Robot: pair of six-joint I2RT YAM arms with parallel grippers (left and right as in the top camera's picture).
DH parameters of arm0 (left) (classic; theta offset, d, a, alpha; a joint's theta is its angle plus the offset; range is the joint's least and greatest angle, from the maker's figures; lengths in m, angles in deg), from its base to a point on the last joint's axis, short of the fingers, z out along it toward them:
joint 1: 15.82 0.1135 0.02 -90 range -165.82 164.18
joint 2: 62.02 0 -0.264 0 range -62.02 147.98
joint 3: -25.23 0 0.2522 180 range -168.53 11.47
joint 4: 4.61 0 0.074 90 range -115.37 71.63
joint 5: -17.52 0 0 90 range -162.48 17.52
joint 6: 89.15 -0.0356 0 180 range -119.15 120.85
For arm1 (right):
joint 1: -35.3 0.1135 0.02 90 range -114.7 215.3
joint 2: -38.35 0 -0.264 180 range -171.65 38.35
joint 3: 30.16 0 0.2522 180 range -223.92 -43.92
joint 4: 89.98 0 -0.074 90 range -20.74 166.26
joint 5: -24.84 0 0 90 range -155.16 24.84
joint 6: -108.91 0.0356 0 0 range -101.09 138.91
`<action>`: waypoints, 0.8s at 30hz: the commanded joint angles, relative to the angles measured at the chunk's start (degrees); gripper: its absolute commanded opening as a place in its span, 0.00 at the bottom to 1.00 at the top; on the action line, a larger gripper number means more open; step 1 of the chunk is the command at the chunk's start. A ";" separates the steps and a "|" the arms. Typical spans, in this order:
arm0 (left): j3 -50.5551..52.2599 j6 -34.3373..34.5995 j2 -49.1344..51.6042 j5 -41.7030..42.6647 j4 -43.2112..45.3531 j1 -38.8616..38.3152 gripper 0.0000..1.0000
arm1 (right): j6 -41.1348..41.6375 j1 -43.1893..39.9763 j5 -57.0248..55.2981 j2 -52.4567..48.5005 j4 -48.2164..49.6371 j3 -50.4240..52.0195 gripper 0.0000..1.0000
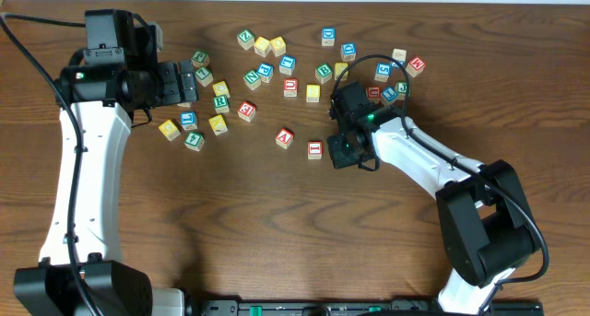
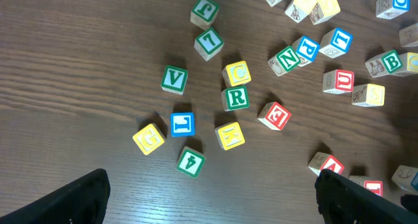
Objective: Spell out AI2
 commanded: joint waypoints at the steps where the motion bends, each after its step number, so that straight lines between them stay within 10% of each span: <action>1: 0.13 0.09 0.00 -0.13 -0.07 0.04 0.99 | -0.59 -0.57 -3.65 -0.61 -0.98 0.11 0.01; 24: 0.13 0.09 0.00 -0.15 -0.07 0.04 0.99 | -1.86 -1.51 -11.34 -0.59 -1.07 0.07 0.01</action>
